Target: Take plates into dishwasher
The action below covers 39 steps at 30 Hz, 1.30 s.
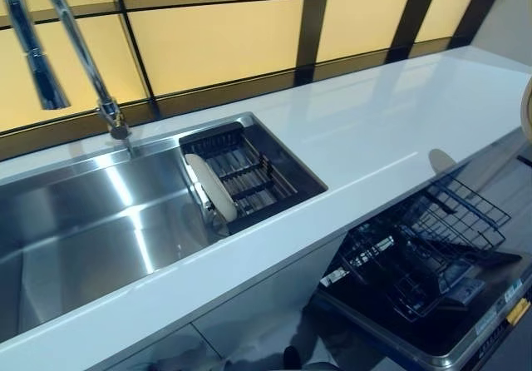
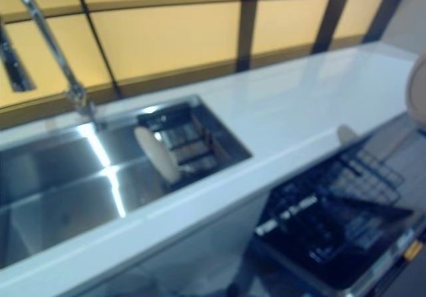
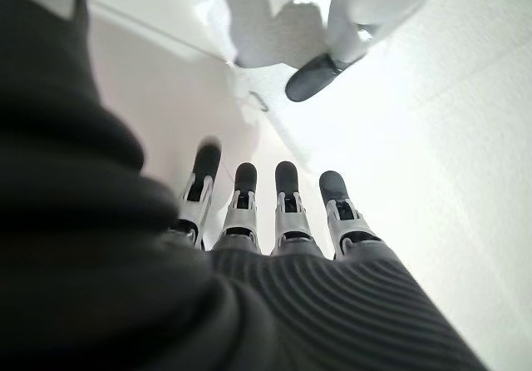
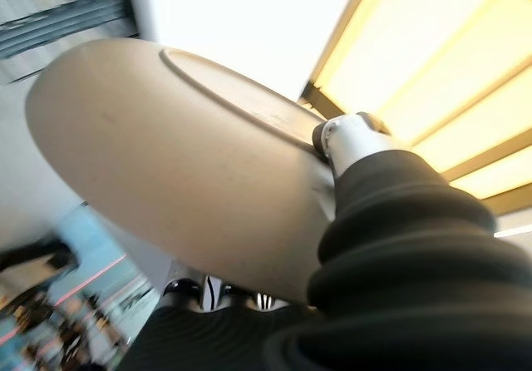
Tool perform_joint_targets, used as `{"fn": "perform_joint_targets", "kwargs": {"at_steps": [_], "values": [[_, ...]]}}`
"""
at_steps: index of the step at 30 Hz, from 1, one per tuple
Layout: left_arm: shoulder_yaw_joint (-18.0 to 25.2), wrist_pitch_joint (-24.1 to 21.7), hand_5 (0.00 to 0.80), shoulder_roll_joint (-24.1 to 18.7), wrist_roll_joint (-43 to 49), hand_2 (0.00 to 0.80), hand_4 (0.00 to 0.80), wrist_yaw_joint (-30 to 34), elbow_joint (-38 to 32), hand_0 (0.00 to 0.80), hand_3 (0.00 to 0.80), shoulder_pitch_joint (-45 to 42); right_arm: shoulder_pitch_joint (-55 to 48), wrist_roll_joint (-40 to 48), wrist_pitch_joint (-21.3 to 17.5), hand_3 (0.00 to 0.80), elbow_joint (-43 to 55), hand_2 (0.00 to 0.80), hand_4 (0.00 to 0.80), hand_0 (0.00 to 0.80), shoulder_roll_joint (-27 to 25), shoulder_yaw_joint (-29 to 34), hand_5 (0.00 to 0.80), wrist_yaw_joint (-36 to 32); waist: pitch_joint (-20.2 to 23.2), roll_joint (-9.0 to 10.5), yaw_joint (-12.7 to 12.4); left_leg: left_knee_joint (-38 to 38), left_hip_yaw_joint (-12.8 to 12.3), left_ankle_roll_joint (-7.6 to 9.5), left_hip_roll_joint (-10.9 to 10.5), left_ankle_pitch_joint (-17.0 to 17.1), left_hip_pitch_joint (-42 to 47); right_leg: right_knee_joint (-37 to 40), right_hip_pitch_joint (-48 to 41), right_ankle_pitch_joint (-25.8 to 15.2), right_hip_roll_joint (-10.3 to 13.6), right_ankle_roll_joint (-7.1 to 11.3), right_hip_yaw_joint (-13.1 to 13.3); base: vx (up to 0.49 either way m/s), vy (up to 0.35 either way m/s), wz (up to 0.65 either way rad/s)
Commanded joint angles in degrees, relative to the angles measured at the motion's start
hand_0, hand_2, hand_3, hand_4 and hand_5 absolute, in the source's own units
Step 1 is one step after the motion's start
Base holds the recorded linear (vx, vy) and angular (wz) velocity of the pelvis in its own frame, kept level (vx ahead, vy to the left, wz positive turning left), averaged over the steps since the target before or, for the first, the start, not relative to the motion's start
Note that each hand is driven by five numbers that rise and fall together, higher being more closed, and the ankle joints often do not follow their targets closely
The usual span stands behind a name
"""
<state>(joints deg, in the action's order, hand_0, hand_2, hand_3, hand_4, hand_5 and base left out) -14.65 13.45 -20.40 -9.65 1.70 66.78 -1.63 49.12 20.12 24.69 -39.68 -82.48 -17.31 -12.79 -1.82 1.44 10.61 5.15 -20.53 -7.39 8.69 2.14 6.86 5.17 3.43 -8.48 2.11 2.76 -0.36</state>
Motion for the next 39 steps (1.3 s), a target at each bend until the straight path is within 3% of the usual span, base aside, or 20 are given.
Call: {"fn": "perform_joint_targets", "kwargs": {"at_steps": [1, 8, 14, 26, 39], "values": [[0.40, -1.04, 0.000, -2.99, 2.25, 0.000, 0.000, 0.14, 1.55, 0.000, 0.000, 2.30, -2.12, -3.99, -5.98, 0.800, 2.82, 0.800, 0.800, 0.800, -2.26, 5.78, 0.800, -1.60, -1.87, 3.18, 1.19, -0.15, 1.46, 0.66, 0.80, -1.17, 2.76, -0.17, -3.97, 3.36, 0.27, 4.23, 1.34, -0.011, -0.025, -0.06], [1.32, -1.28, 0.000, -3.14, 3.43, 0.000, 0.000, 0.63, 1.71, 0.000, 0.000, 2.37, -16.67, -7.50, -10.10, 0.800, 5.80, 0.800, 0.800, 0.800, -0.58, 15.41, 0.800, -5.60, -2.38, 2.74, 2.41, -0.15, -0.05, 0.77, 0.68, -1.53, 3.09, -0.17, -2.72, 2.72, 0.30, 4.33, 1.59, -0.030, -0.040, -0.07], [1.52, -1.29, 0.000, -3.35, 3.18, 0.000, 0.000, 0.28, 1.29, 0.000, 0.000, 3.16, -20.40, -10.30, -12.54, 0.800, 7.36, 0.800, 0.800, 0.800, 1.79, 16.47, 0.800, -6.68, -3.67, 2.05, 2.74, -0.15, -0.28, 0.85, 0.60, -1.53, 2.49, -0.17, -1.72, 2.46, 0.49, 4.42, 1.57, -0.049, -0.040, -0.08], [1.39, -0.78, 0.000, -3.58, 3.25, 0.000, 0.000, 0.97, -0.07, 0.000, 0.000, 4.65, -22.62, -17.34, -14.54, 0.800, 10.45, 0.800, 0.800, 0.800, 6.83, 14.77, 0.800, -6.18, -6.24, 0.12, 2.47, -0.15, 0.47, 0.59, 0.32, -1.10, 1.04, -0.17, -0.54, 2.25, 1.08, 4.28, 0.05, -0.036, -0.024, 0.01], [0.60, -1.16, 0.000, -2.96, 3.19, 0.000, 0.000, 1.20, -1.36, 0.000, 0.000, 6.31, -18.90, -27.89, -13.32, 0.800, 7.88, 0.800, 0.800, 0.800, 11.11, 8.23, 0.800, -3.71, -8.36, -1.87, 1.17, -0.15, 1.47, 0.25, -0.17, -0.79, -0.34, -0.17, 0.51, 2.12, 2.16, 4.34, -1.02, -0.021, 0.005, 0.04]]}}
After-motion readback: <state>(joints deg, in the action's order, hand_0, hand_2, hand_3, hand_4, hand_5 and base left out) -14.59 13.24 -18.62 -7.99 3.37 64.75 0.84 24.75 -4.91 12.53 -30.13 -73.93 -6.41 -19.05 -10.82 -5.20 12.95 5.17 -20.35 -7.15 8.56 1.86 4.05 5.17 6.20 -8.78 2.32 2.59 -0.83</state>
